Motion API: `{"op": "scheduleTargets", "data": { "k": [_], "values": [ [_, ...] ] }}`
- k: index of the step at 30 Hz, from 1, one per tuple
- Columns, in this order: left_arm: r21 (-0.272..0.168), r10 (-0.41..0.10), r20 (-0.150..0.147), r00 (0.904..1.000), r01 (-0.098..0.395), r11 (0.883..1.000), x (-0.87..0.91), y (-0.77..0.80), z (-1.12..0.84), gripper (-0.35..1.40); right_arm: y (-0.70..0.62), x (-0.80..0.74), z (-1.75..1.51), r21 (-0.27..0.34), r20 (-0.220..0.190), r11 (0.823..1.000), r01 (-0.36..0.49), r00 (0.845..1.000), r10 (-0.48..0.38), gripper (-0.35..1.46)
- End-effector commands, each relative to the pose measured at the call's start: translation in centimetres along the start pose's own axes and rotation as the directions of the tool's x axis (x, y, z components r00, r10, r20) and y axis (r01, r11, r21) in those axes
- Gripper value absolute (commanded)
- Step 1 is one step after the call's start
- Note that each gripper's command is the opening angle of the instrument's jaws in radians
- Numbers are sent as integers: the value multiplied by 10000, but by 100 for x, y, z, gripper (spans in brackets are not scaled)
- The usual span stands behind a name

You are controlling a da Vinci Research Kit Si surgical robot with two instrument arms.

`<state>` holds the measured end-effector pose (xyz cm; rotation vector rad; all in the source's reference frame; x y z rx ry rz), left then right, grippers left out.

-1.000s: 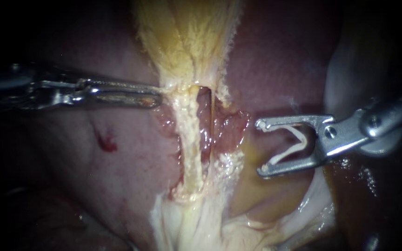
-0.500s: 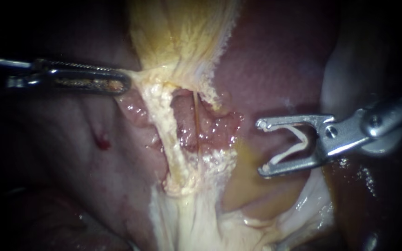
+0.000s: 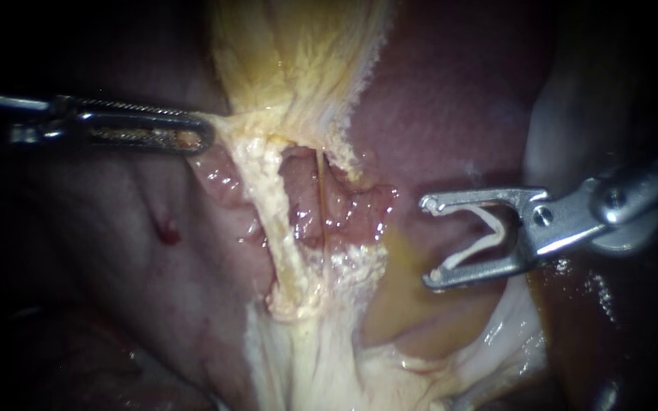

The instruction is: Grabbing gallbladder

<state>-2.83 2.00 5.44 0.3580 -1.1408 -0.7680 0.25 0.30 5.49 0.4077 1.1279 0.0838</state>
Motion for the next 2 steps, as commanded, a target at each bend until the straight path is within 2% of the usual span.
{"op": "scheduleTargets", "data": {
  "k": [1,2],
  "values": [
    [0,4,-3,10000,-4,10000,1,1,1,-35,0,0,0,1,0,10000,1,10000,-1,46],
    [-1,5,-2,10000,-5,10000,1,1,1,-35,0,0,0,1,0,10000,2,10000,-2,46]
  ]
}}
